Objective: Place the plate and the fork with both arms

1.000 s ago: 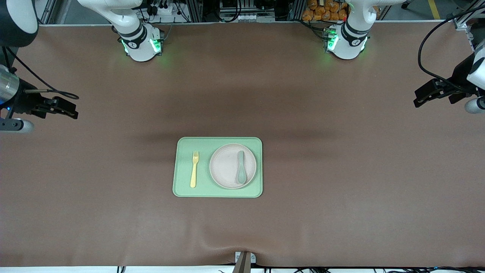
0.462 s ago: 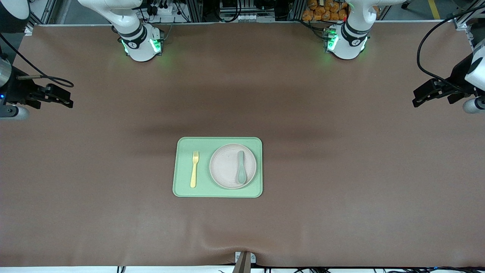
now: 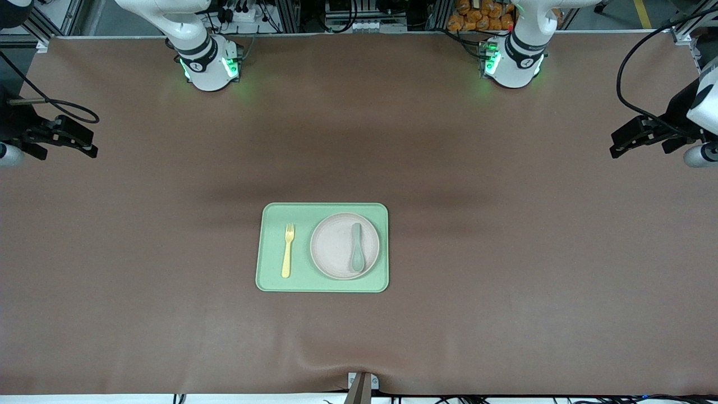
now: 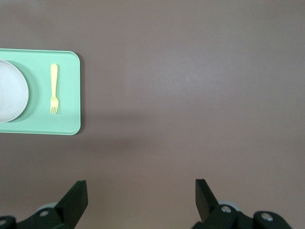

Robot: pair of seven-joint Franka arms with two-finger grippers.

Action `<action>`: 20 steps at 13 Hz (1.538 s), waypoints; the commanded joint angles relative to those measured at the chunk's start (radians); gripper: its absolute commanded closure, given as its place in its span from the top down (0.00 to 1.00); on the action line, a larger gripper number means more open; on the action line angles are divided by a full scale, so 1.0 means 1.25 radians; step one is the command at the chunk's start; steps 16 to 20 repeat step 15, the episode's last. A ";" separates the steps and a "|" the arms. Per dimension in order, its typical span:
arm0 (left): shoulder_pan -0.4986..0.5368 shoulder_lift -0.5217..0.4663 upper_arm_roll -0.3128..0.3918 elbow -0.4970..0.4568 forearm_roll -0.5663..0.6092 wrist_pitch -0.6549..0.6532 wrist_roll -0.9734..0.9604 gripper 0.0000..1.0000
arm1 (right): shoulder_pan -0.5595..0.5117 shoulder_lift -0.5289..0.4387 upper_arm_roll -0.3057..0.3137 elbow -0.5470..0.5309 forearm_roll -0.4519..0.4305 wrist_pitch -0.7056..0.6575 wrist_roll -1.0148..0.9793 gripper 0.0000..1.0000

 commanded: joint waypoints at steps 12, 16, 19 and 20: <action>0.002 -0.011 -0.023 0.025 -0.007 -0.040 0.008 1.00 | -0.017 0.013 0.007 0.030 0.013 -0.009 -0.013 1.00; 0.005 -0.011 -0.023 0.027 -0.007 -0.042 0.008 1.00 | -0.017 0.013 0.007 0.030 0.013 -0.009 -0.011 1.00; 0.005 -0.011 -0.023 0.027 -0.007 -0.042 0.008 1.00 | -0.017 0.013 0.007 0.030 0.013 -0.009 -0.011 1.00; 0.005 -0.011 -0.023 0.027 -0.007 -0.042 0.008 1.00 | -0.017 0.013 0.007 0.030 0.013 -0.009 -0.011 1.00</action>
